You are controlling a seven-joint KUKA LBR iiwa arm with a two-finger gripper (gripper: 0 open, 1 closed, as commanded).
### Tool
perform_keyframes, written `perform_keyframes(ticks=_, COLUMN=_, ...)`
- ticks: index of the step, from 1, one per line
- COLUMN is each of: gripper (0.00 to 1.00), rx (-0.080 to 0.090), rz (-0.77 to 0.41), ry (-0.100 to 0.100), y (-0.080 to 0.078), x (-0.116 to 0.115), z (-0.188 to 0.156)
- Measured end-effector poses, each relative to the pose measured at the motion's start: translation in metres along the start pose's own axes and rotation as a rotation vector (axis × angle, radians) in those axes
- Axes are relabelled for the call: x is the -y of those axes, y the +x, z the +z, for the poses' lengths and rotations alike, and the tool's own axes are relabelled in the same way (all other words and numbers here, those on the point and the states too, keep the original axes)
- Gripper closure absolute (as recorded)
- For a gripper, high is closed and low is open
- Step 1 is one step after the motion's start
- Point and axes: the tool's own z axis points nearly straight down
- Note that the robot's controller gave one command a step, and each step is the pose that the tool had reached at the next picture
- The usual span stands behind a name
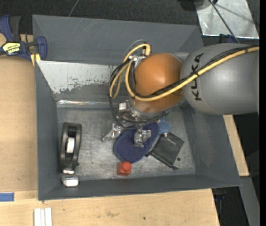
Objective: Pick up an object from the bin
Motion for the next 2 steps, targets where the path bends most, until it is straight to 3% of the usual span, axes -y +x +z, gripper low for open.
perform_keyframes(ticks=1, gripper=0.0, rx=-0.002, rz=0.002, ry=0.0, y=-0.0031, x=0.0001, z=-0.0038)
perform_keyframes(ticks=2, gripper=1.0, rx=-0.013, rz=0.006, ry=0.0, y=0.002, x=0.0028, z=-0.0057)
